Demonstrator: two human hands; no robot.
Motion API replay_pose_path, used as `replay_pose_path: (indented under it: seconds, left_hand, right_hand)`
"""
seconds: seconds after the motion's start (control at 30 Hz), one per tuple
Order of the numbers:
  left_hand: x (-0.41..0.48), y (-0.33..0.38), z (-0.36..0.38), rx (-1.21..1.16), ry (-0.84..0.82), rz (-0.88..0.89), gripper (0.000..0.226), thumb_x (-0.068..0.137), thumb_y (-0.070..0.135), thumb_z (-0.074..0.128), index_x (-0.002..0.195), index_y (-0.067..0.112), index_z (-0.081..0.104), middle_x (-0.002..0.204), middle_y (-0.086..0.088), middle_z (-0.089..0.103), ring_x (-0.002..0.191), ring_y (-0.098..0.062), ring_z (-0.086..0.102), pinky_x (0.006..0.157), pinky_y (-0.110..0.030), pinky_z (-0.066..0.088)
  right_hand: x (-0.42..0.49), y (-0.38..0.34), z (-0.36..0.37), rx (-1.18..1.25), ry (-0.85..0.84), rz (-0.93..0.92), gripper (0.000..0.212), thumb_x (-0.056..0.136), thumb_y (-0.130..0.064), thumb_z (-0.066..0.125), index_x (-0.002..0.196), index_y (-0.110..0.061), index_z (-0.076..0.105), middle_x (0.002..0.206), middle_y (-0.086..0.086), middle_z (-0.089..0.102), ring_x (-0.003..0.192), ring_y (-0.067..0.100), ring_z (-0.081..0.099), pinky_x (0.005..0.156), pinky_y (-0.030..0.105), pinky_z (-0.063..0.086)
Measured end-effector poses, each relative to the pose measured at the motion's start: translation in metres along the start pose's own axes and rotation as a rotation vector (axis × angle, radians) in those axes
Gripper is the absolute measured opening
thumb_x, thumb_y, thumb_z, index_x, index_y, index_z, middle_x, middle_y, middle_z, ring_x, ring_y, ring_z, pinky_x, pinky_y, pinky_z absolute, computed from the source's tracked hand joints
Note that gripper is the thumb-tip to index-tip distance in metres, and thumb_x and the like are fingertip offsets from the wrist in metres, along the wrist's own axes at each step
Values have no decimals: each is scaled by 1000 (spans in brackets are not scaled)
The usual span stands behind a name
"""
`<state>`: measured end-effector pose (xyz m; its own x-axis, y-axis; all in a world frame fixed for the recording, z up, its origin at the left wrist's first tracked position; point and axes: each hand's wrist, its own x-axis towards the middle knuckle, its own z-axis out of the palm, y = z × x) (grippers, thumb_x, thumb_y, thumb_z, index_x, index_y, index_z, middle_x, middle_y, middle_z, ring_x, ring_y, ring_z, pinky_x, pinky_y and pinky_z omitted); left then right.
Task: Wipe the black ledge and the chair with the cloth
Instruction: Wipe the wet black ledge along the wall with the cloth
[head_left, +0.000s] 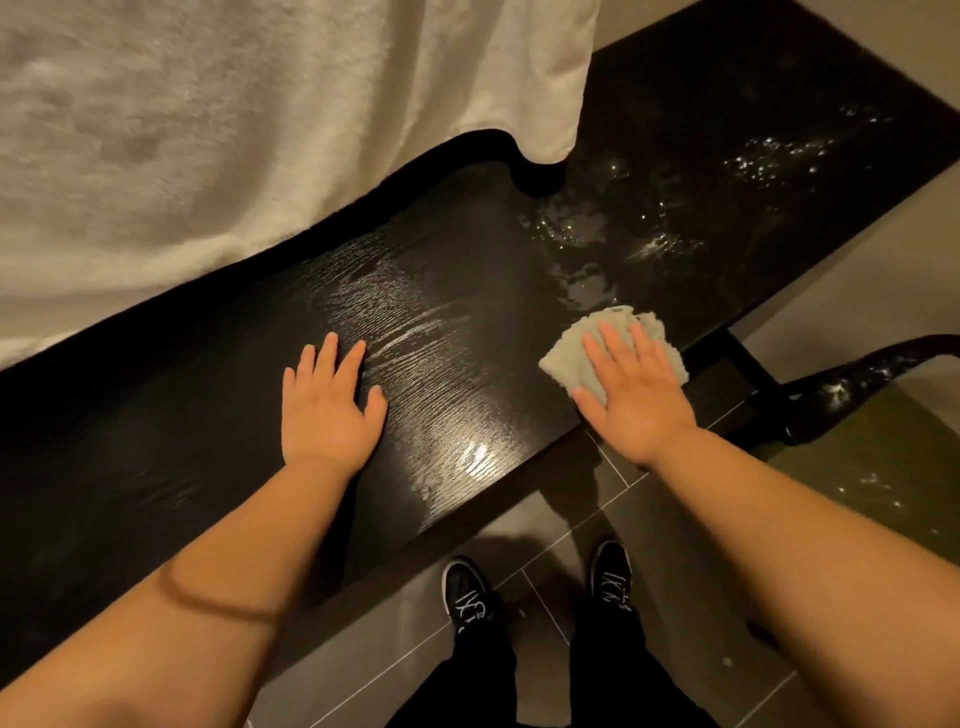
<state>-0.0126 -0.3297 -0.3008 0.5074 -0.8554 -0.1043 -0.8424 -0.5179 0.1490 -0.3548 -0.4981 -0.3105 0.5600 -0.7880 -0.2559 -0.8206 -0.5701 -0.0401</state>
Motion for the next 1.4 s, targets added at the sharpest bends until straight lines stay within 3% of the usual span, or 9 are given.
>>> replay_pose_path:
  seconds: [0.13,0.23,0.37,0.53,0.67,0.8,0.9,1.17,1.4]
  left_hand:
    - [-9,16,-1,-73,-2,-121,62,104,43,48,161,24,37,172,-9,23,158,-35,16,129,-55,13]
    - [-18,45,-1,-107,-30,-227,67,103,48,46,164,25,31,174,-9,16,160,-37,9,129,-58,8]
    - [-24,92,7,-112,-66,-230,70,102,55,42,165,28,26,175,-7,10,160,-37,3,128,-60,4]
    - [-20,137,14,-122,-93,-251,68,103,58,38,165,36,21,176,-4,4,160,-37,-4,127,-62,-1]
    - [-17,157,20,-109,-93,-322,71,102,62,33,166,35,16,176,-4,0,160,-37,-6,127,-61,-1]
    - [-21,157,27,-39,-53,-310,72,102,64,27,167,35,14,176,-6,0,160,-38,-4,127,-61,1]
    - [-19,158,30,-25,-49,-324,73,100,64,27,166,36,16,176,-6,2,160,-38,-3,127,-61,1]
    - [-17,160,31,-9,-13,-330,71,100,63,30,165,37,18,176,-4,4,160,-36,-1,128,-60,3]
    - [-17,160,33,12,15,-333,73,98,63,29,165,35,22,175,-5,9,160,-37,3,128,-60,7]
  right_hand:
    - [-3,-21,-2,109,-12,84,75,100,-61,19,164,-23,5,172,8,-5,154,41,-17,123,57,-13]
    - [-22,-55,16,70,28,-212,75,100,-59,28,164,-21,17,171,13,9,155,45,-8,122,65,8]
    - [-9,-22,13,51,28,-472,74,99,-64,35,162,-26,25,170,4,17,157,35,-2,126,57,8]
    - [32,54,-17,-21,-59,-157,84,92,-71,1,164,-28,-3,171,1,-11,154,30,-23,126,49,-10]
    - [28,31,-18,22,-50,-82,82,93,-62,0,164,-22,-3,171,8,-10,153,40,-23,124,56,-10]
    - [-3,-6,5,7,18,-407,73,98,-53,25,164,-23,14,172,8,5,156,38,-11,126,56,1]
    - [19,24,1,6,38,-587,71,98,-56,34,162,-27,23,171,1,14,158,31,-2,127,51,4]
    - [70,58,-14,-18,111,-105,72,99,-53,15,163,-22,13,172,7,8,156,38,-6,126,55,-1]
    - [56,33,-4,14,129,-676,67,97,-49,39,160,-27,30,168,7,24,156,39,7,125,60,11]
